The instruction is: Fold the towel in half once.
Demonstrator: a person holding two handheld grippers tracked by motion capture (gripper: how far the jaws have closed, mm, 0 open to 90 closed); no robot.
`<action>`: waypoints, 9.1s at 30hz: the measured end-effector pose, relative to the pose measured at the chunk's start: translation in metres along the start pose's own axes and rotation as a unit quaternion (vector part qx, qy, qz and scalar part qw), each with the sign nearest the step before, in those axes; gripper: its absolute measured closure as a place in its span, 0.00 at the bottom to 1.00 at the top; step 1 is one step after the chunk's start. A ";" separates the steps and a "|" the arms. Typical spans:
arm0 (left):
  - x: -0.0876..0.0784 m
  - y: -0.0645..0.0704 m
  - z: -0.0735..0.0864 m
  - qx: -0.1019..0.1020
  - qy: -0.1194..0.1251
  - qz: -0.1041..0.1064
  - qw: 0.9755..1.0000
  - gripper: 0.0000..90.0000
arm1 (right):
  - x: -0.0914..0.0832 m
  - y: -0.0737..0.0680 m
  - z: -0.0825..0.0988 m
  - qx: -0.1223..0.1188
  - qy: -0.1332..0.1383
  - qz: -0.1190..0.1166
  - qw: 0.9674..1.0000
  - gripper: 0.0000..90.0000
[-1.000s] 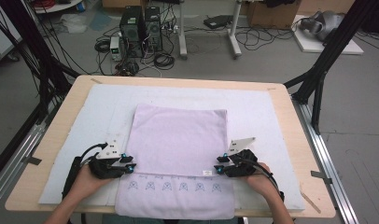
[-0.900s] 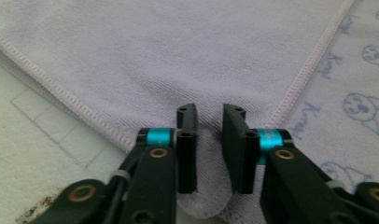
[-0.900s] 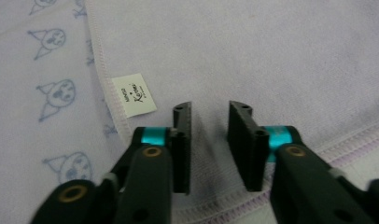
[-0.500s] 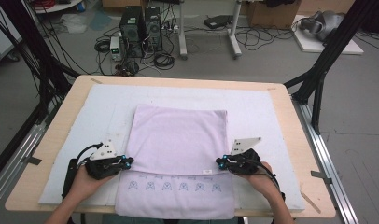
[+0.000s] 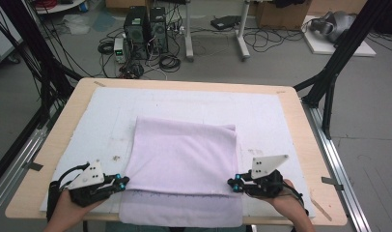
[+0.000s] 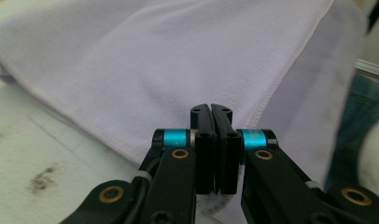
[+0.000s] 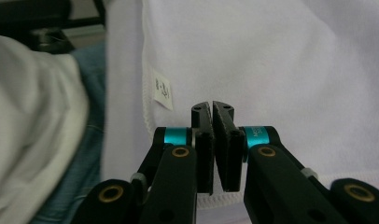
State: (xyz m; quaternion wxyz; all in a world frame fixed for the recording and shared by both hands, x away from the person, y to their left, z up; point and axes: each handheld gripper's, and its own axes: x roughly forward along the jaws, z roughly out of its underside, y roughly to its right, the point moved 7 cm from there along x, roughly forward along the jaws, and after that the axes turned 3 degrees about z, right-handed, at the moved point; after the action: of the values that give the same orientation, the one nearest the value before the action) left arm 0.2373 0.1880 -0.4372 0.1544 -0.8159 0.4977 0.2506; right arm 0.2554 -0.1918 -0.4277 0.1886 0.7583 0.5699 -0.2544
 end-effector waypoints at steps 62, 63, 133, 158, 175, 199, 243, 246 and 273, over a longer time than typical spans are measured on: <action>0.035 -0.032 -0.015 -0.012 0.003 -0.001 1.000 0.63 | 0.029 0.038 -0.004 0.036 0.004 0.004 0.999 0.63; 0.037 -0.040 -0.019 -0.021 0.008 -0.011 1.000 0.63 | 0.029 0.049 -0.005 0.041 0.005 0.022 0.999 0.63; 0.043 -0.128 -0.026 -0.078 0.011 -0.138 0.987 0.51 | 0.040 0.109 -0.031 0.082 -0.009 0.112 0.990 0.45; 0.059 -0.091 -0.002 -0.044 -0.008 -0.069 0.997 0.97 | 0.054 0.082 0.005 0.042 -0.068 0.106 0.991 0.97; 0.054 -0.105 -0.005 -0.065 -0.004 -0.116 0.991 0.71 | 0.055 0.106 0.004 0.067 -0.055 0.148 0.985 0.82; 0.048 -0.043 0.028 -0.013 -0.047 -0.008 0.999 0.70 | 0.061 0.024 0.030 0.041 -0.055 0.038 0.997 0.70; 0.034 -0.019 0.036 -0.002 -0.038 -0.001 0.999 0.72 | 0.041 0.002 0.042 0.038 -0.042 0.011 0.998 0.75; 0.037 -0.019 0.034 -0.001 -0.039 0.000 0.999 0.72 | 0.044 0.003 0.043 0.034 -0.050 0.009 0.998 0.75; 0.046 -0.091 -0.010 -0.086 0.017 -0.076 0.993 0.45 | 0.034 0.091 -0.001 0.114 0.011 0.113 0.987 0.31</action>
State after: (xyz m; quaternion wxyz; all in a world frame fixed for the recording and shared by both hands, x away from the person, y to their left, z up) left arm 0.3381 0.1906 -0.4542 0.0941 -0.8658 0.4133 0.2660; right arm 0.3500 -0.1908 -0.4477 0.1222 0.8369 0.4503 -0.2863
